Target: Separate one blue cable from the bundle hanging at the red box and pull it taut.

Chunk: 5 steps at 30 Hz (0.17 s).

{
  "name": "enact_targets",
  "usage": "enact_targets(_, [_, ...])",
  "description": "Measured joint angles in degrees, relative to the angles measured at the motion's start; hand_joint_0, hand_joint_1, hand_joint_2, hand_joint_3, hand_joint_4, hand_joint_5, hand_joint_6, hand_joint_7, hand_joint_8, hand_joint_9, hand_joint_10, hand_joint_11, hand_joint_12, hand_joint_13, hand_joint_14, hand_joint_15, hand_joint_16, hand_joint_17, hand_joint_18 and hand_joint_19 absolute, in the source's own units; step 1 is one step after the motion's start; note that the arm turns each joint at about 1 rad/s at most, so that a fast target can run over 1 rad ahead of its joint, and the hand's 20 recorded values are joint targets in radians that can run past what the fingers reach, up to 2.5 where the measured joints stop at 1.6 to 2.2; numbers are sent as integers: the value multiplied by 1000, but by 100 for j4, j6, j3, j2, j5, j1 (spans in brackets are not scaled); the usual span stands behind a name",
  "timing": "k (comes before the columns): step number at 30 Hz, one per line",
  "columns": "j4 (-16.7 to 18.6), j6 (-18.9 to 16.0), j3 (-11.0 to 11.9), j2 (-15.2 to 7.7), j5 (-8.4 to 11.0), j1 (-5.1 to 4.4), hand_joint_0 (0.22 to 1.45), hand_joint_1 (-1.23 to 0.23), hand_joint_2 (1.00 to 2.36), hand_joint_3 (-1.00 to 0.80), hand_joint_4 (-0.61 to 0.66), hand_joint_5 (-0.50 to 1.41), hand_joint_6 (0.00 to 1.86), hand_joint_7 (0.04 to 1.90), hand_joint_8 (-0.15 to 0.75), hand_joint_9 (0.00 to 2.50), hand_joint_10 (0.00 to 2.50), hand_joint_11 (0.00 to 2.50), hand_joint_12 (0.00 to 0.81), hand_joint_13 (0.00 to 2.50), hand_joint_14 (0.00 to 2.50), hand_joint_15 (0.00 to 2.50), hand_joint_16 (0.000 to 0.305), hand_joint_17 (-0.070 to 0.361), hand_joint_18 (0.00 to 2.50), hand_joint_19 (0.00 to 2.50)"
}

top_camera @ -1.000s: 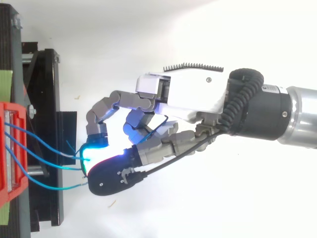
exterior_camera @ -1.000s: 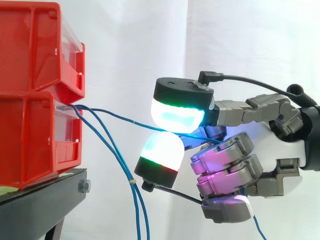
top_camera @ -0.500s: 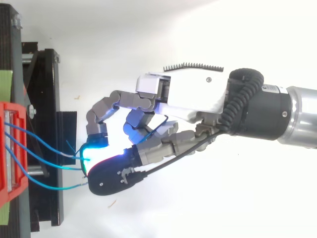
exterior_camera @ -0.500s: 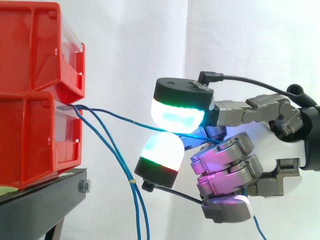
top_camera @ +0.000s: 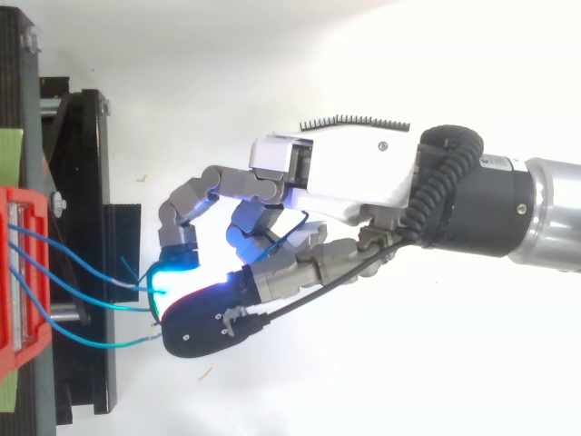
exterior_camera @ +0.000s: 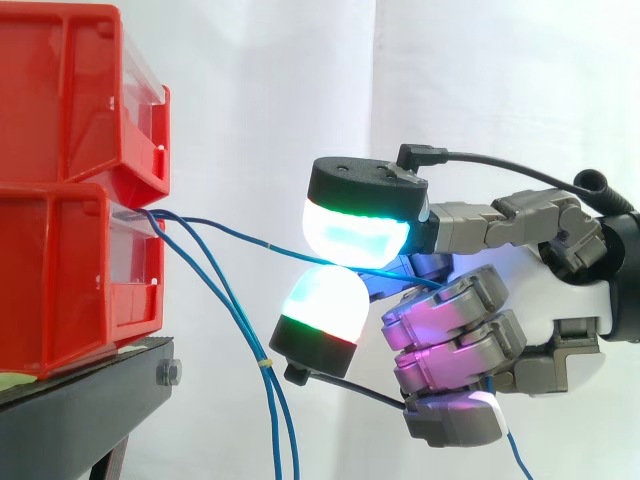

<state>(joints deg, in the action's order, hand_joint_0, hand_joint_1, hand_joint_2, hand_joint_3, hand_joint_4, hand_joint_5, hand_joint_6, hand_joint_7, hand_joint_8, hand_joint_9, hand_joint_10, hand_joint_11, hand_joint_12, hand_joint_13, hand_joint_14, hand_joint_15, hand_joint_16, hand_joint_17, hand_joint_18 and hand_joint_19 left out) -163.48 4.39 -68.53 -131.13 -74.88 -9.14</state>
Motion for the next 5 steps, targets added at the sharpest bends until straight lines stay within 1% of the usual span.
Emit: enact_targets(5, [0,0,-1,-1,-1,0,727,-708,1024,-202,137,-225,865,1087,388,1082,1416,1655,409,954,1639,1469,46,104,1186,1227])
